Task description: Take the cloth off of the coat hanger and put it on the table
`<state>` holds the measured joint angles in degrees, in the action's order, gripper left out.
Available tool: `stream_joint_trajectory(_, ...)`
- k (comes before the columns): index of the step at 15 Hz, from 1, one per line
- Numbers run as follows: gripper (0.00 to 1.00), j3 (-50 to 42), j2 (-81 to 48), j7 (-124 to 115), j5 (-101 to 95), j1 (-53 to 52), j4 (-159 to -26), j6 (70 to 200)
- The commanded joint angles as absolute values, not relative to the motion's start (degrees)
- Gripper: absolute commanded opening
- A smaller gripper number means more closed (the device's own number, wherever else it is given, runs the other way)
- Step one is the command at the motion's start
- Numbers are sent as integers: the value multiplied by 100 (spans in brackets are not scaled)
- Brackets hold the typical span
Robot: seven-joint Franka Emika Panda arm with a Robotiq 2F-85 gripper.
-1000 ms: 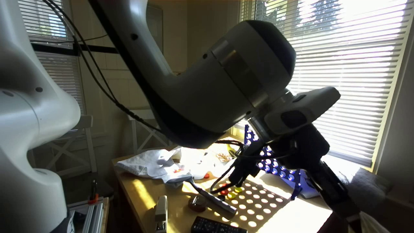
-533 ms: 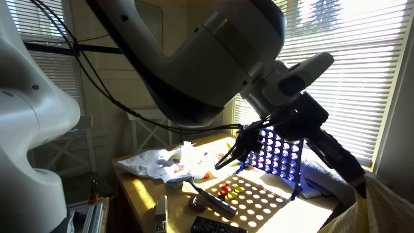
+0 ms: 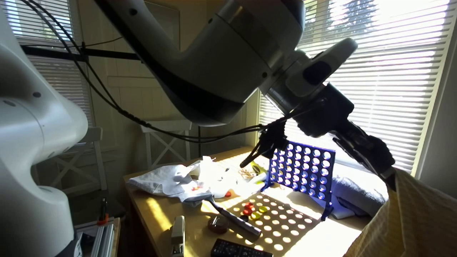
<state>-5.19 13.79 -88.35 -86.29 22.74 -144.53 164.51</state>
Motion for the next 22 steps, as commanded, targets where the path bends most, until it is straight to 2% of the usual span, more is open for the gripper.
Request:
stream_joint_trajectory(1,0,-483,1716,-8247,-8248,2131,-14595,16584)
stream_joint_trajectory(9,0,-375,1753,-7150,-7334,1584,-14404,16682)
stream_joint_trajectory(22,0,-506,1106,-5625,-5668,473,-13761,17184)
